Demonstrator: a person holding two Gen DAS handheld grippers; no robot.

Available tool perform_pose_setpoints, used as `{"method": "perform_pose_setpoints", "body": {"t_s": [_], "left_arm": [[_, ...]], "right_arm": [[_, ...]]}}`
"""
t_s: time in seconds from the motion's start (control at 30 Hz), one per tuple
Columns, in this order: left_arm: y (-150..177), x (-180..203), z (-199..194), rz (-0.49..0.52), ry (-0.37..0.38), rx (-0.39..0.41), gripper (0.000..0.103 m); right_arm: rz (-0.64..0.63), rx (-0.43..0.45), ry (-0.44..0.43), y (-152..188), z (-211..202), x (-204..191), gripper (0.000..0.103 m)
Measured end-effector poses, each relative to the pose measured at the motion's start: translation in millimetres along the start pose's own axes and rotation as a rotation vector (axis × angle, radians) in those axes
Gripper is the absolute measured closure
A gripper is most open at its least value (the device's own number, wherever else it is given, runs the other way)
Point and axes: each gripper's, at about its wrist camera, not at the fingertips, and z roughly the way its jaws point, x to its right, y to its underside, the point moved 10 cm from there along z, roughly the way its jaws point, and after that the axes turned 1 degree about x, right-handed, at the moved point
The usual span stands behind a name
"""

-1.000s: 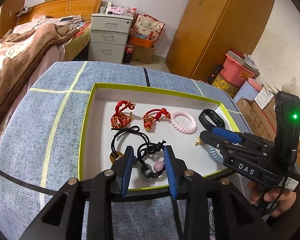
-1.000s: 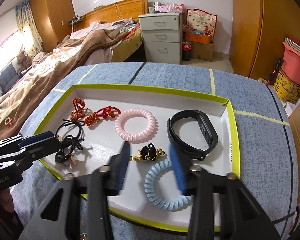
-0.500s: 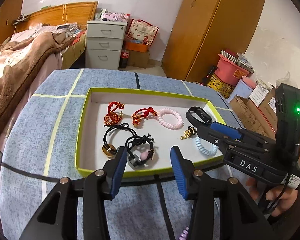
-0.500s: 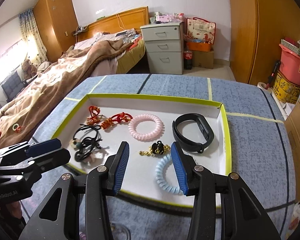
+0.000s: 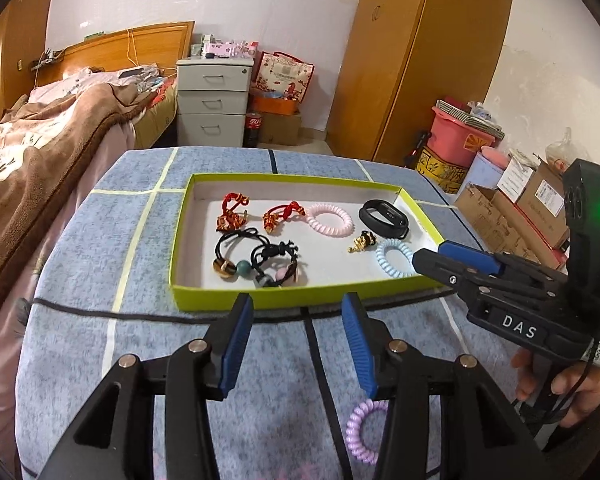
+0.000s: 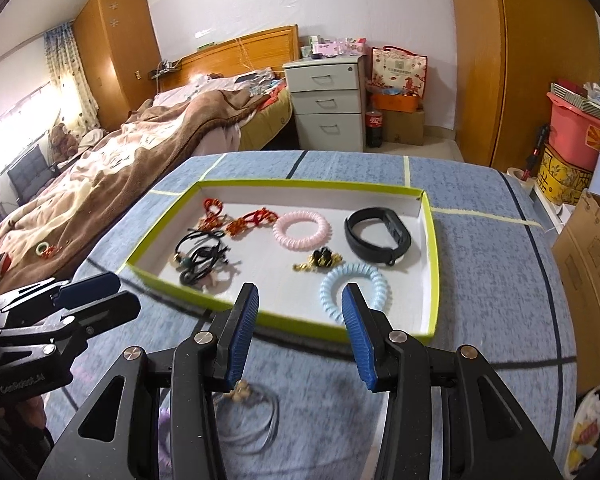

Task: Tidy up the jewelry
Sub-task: 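Grasp the grey elastic with flower charm with the right gripper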

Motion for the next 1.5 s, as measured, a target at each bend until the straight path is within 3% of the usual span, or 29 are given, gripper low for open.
{"method": "perform_pose_setpoints", "body": {"t_s": [0.2, 0.53, 0.77, 0.83, 0.87, 1.3, 1.37, 1.4, 1.43, 1.5], "left_arm": [[18, 4, -11, 0.04, -0.01, -0.005, 0.054], [47, 2, -20, 0.0, 0.038, -0.032, 0.052], [58, -2, -29, -0.013, 0.029, -0.024, 0.051], [61, -4, -30, -0.017, 0.026, -0.03, 0.051], [63, -5, -30, -0.015, 0.025, -0.031, 0.051], [72, -10, -28, -0.027, 0.026, -0.05, 0.051], [73, -11, -28, -0.035, 0.03, -0.054, 0.051], [74, -12, -28, -0.036, 0.031, -0.055, 0.051], [74, -12, -28, -0.036, 0.033, -0.055, 0.051], [75, -12, -28, -0.04, 0.03, -0.059, 0.051]], "right_arm": [[-0.012, -0.004, 0.001, 17, -11, -5, 0.058], [-0.017, -0.033, -0.017, 44, -16, -7, 0.058], [-0.027, -0.079, -0.087, 57, -7, -23, 0.057], [-0.036, -0.093, -0.103, 60, -2, -29, 0.044], [-0.042, -0.101, -0.106, 61, 0, -32, 0.042], [-0.112, -0.167, -0.008, 71, 21, -35, 0.042], [-0.125, -0.164, 0.004, 72, 22, -36, 0.047], [-0.13, -0.162, 0.006, 72, 21, -36, 0.059], [-0.138, -0.16, 0.003, 72, 21, -38, 0.064], [-0.145, -0.163, 0.009, 73, 21, -39, 0.064]]}}
